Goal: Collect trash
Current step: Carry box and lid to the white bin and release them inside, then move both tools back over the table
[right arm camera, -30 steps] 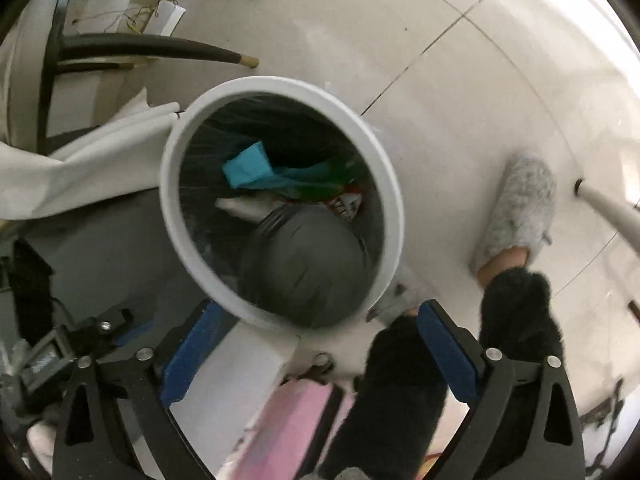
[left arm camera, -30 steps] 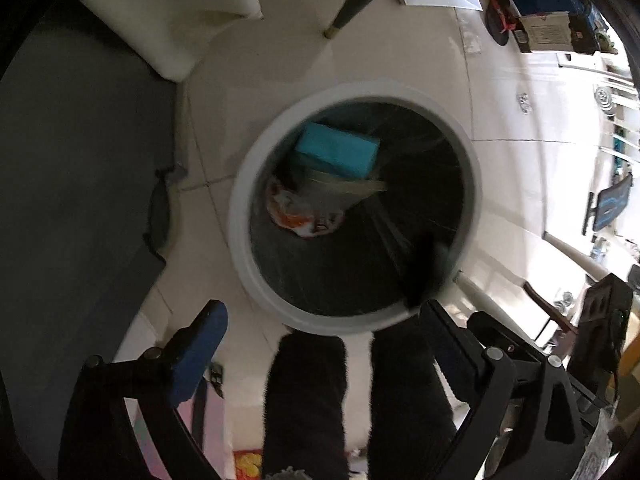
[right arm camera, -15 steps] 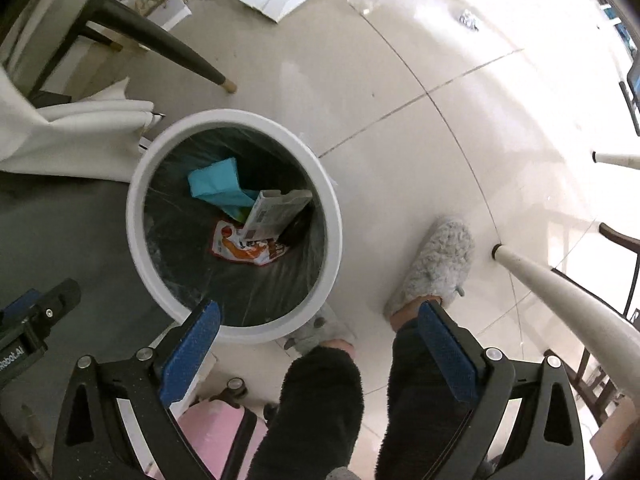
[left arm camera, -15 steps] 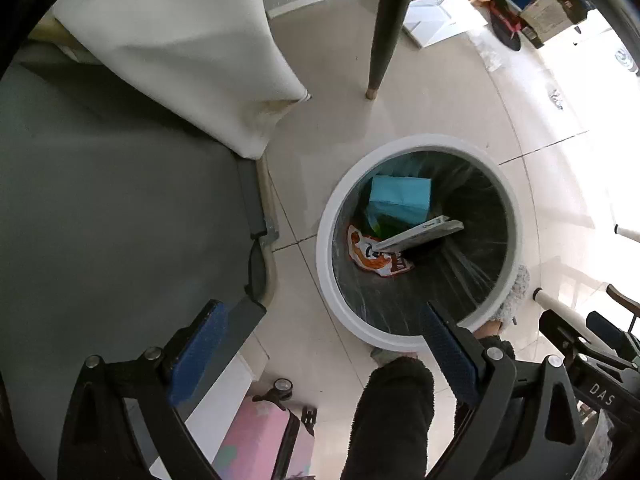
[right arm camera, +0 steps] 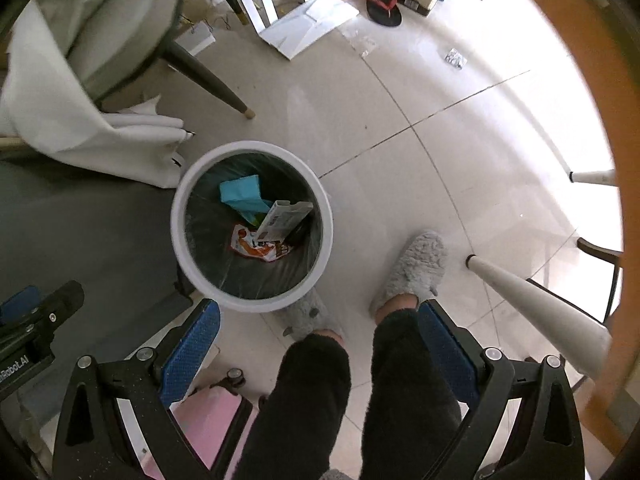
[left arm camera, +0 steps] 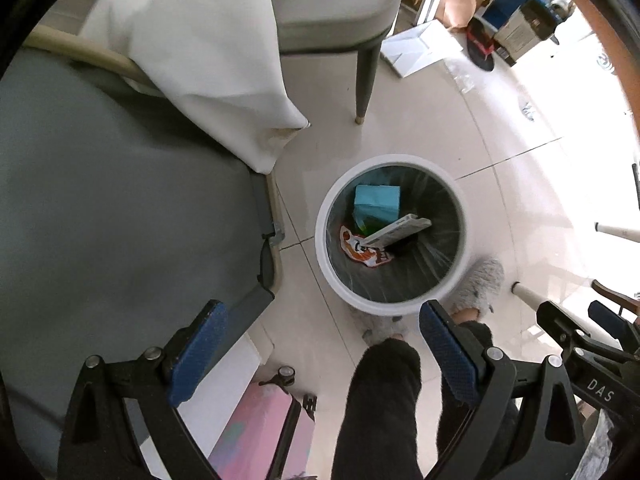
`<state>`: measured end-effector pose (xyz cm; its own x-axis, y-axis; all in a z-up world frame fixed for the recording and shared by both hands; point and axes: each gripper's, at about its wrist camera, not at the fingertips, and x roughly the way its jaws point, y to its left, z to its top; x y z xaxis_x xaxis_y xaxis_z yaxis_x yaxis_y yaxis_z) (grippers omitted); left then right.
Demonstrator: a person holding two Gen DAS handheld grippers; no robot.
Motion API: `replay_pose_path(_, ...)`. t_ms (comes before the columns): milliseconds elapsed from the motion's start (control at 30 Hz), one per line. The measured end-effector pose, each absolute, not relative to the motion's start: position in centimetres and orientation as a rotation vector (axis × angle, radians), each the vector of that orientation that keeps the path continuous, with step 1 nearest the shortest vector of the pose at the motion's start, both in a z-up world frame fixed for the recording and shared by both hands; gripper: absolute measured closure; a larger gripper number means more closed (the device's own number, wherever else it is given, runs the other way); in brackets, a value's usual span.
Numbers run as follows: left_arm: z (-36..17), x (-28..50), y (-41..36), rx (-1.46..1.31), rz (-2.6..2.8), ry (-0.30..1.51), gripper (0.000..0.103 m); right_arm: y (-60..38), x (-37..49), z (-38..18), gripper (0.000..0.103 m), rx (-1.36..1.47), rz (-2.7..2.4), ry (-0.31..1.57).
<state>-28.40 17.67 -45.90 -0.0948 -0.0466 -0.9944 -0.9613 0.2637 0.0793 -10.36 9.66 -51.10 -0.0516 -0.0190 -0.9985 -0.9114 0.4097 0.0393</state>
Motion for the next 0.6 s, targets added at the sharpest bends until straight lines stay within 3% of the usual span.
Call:
replay_pose_path(333, -30.0, -28.3, 16.2, -0.977, 1.089, 1.34, 0.005, 7.8, -11.1, -35.6, 0.003, -0.829, 1.008, 1.427)
replay_pose_path(600, -15.8, -18.3, 16.4, -0.739, 1.026, 1.196, 0.005, 5.6, -2.6, -21.4, 0.003, -0.586, 0.964, 1.442)
